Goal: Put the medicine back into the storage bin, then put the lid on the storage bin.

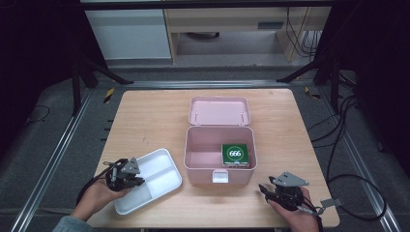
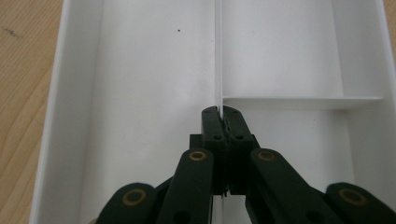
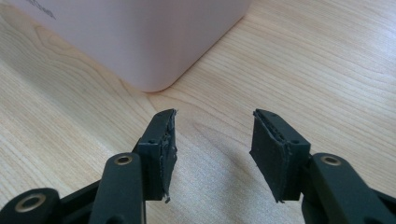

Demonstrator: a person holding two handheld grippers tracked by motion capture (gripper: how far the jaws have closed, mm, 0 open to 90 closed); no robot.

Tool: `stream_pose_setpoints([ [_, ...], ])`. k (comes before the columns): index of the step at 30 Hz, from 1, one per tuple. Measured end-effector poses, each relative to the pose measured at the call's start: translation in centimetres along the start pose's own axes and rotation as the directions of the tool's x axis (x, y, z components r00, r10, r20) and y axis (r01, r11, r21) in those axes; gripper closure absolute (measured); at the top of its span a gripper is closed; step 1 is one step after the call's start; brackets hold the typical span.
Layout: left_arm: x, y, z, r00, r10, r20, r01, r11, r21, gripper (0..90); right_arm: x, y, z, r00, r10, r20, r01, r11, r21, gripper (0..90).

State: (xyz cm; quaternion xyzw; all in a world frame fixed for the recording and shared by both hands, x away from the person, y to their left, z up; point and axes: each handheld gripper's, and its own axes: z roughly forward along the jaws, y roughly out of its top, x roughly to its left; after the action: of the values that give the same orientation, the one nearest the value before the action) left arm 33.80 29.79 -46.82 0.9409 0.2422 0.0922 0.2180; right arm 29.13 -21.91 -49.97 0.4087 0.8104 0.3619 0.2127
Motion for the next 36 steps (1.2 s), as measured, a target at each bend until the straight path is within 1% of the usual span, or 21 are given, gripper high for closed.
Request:
stream_pose_setpoints([
  [4, 0.1, 0.2, -0.7, 1.0, 0.005, -0.008, -0.005, 0.9998, -0.02, 89.5, -0.1, 0.0, 0.0, 1.0, 0.001, 0.002, -0.001, 1.0, 0.0, 49.8],
  [6, 0.3, 0.3, -1.2, 0.9998, 0.012, -0.016, -0.012, 0.9997, -0.021, 89.5, -0.1, 0.0, 0.0, 1.0, 0.0, 0.004, 0.0, 1.0, 0.001, 49.8],
  [7, 0.4, 0.3, -1.4, 0.9997, 0.012, -0.02, -0.012, 0.9996, -0.025, 89.5, -0.1, 0.0, 0.0, 1.0, 0.0, 0.004, 0.0, 1.0, 0.0, 49.8],
  [8, 0.5, 0.4, -1.7, 0.9997, 0.005, -0.022, -0.006, 0.9992, -0.04, 89.6, -0.1, 0.0, 0.0, 1.0, -0.002, 0.005, 0.002, 1.0, -0.001, 49.8],
  [11, 0.9, 0.7, -2.9, 0.9996, -0.002, -0.027, 0.0, 0.9977, -0.068, 89.5, -0.1, 0.0, -0.1, 1.0, 0.0, 0.005, 0.0, 1.0, -0.002, 49.8],
  [13, 1.2, 1.0, -3.8, 0.9993, 0.001, -0.038, -0.004, 0.9971, -0.076, 89.5, -0.2, 0.0, -0.1, 1.0, 0.0, 0.003, 0.0, 1.0, -0.003, 49.8],
  [15, 1.6, 1.4, -4.7, 0.9989, 0.007, -0.047, -0.011, 0.9957, -0.092, 89.6, -0.2, 0.1, -0.1, 1.0, 0.0, 0.005, 0.0, 1.0, -0.006, 49.8],
  [16, 1.9, 1.7, -5.4, 0.9985, 0.012, -0.054, -0.018, 0.994, -0.108, 89.6, -0.2, 0.1, -0.1, 1.0, 0.001, 0.005, -0.001, 1.0, -0.007, 49.7],
  [21, 2.6, 2.7, -7.4, 0.9975, 0.015, -0.069, -0.024, 0.99, -0.139, 89.6, -0.2, 0.1, -0.2, 1.0, 0.002, 0.006, -0.002, 1.0, -0.005, 49.8],
  [23, 2.9, 3.2, -8.1, 0.9968, 0.024, -0.076, -0.035, 0.9887, -0.146, 89.6, -0.2, 0.1, -0.2, 1.0, 0.003, 0.006, -0.003, 1.0, -0.007, 49.8],
  [29, 3.5, 5.5, -10.2, 0.9932, 0.058, -0.101, -0.074, 0.9849, -0.157, 89.6, -0.3, 0.1, -0.3, 1.0, 0.005, 0.009, -0.005, 1.0, -0.01, 49.7],
  [32, 3.7, 6.7, -10.8, 0.991, 0.078, -0.109, -0.096, 0.9809, -0.169, 89.6, -0.4, 0.1, -0.3, 0.9999, 0.006, 0.009, -0.006, 1.0, -0.011, 49.8],
  [33, 3.6, 7.1, -11.0, 0.9883, 0.09, -0.123, -0.111, 0.9782, -0.175, 89.6, -0.4, 0.1, -0.3, 0.9999, 0.005, 0.009, -0.005, 1.0, -0.011, 49.8],
  [36, 3.7, 8.3, -11.5, 0.9885, 0.104, -0.109, -0.123, 0.9758, -0.181, 89.6, -0.4, 0.1, -0.2, 0.9999, 0.008, 0.006, -0.008, 1.0, -0.01, 49.8],
])
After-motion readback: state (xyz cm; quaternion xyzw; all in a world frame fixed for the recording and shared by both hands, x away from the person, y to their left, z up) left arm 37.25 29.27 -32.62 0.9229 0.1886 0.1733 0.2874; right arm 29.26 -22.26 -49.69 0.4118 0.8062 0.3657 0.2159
